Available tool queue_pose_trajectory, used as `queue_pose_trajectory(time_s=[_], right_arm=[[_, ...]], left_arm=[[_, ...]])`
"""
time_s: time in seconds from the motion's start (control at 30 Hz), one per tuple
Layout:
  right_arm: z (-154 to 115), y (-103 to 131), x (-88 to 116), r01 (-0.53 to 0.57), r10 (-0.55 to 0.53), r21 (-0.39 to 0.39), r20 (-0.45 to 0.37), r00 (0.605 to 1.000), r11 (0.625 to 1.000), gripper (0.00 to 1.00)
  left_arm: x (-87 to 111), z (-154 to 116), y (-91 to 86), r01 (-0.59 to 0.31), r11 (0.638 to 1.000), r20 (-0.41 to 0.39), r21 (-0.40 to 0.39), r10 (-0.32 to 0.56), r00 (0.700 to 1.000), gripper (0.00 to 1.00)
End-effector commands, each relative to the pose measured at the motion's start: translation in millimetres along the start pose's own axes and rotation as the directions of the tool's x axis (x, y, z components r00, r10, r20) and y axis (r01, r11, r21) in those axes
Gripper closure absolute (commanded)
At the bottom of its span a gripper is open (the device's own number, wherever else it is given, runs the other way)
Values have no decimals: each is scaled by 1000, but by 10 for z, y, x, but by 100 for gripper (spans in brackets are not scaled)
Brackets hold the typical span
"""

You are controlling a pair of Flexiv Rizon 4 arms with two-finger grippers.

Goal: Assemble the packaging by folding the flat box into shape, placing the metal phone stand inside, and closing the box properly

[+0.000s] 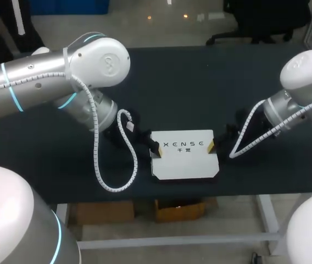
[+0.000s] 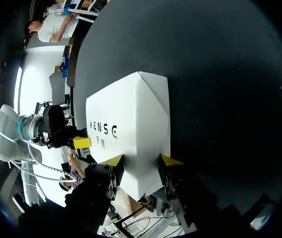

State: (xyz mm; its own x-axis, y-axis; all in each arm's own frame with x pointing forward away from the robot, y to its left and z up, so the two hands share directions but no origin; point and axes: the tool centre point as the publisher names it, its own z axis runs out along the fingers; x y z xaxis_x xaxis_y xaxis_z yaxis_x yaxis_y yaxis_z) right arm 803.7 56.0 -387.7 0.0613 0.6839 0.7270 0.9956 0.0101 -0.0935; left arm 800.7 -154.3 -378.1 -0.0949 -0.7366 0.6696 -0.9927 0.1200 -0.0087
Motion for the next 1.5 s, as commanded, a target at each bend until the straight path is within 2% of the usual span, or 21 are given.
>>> queue_pose_trajectory(time_s=[0.03, 0.67, 1.1, 1.5], right_arm=[[13, -1, 50, -10, 10, 13, 5, 1000, 1000, 58], [-21, 12, 73, -67, 65, 65, 27, 998, 996, 60], [-49, -1, 96, -89, 86, 60, 50, 995, 994, 59], [-83, -22, 129, -88, 86, 45, 54, 995, 995, 60]], left_arm=[[16, 23, -44, -1, 1000, -6, -29, 1, 1000, 53], [48, -22, -15, 10, 998, -9, -67, -10, 1000, 53], [76, -45, -1, 22, 993, -11, -112, -23, 1000, 53], [100, -69, -14, 77, 989, -10, -122, -79, 997, 53]])
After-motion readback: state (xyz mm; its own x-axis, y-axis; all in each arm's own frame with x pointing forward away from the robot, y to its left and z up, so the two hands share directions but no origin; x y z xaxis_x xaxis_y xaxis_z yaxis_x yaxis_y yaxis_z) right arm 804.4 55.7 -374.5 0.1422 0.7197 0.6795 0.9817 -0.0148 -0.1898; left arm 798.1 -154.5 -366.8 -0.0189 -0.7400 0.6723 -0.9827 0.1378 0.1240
